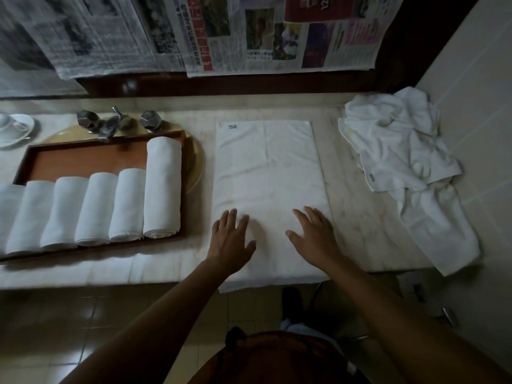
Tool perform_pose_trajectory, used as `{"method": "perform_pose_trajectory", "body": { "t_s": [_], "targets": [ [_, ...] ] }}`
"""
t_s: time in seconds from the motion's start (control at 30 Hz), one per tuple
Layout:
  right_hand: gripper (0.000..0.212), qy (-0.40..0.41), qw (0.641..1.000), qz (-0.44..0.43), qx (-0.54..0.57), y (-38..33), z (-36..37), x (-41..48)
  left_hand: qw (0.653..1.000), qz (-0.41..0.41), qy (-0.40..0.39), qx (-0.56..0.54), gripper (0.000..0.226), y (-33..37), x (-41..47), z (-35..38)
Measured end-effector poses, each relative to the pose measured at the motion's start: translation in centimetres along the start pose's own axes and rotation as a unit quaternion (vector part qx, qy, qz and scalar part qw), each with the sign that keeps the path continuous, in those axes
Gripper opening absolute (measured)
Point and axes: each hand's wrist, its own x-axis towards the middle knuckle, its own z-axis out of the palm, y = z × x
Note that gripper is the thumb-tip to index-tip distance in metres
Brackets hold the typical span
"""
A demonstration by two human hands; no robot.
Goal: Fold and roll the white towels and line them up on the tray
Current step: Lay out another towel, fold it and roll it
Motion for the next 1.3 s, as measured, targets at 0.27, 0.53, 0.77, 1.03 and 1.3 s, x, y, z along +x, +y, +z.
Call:
{"method": "perform_pose_trajectory", "body": {
  "t_s": [0.27, 0.53, 0.77, 1.03, 1.3],
  "targets": [
    [0.058, 0.053, 0.998, -0.020, 0.035, 3.2, -4.4, 8.2, 0.998, -0.036, 0.014, -0.042, 0.072, 6.1, 5.3, -1.6],
    [0.054, 0.030, 0.998, -0.003, 0.052, 5.6, -10.2, 20.3, 0.995, -0.041, 0.027, -0.092, 0.067, 14.1, 10.6, -2.1],
    [0.050, 0.013, 1.000, -0.015, -0.015, 6.0, -13.1, 30.9, 0.989, -0.057, 0.012, -0.134, 0.065, 18.7, 14.3, -1.3],
    [0.042, 0.019, 0.999, -0.014, -0.030, 5.3, -13.1, 37.3, 0.989, -0.046, 0.012, -0.141, 0.056, 19.5, 15.0, 1.6],
    [0.037, -0.005, 0.999, 0.022, 0.031, 5.1, -15.4, 39.4, 0.985, -0.107, 0.028, -0.132, 0.048, 21.1, 16.7, 1.3]
  ]
}}
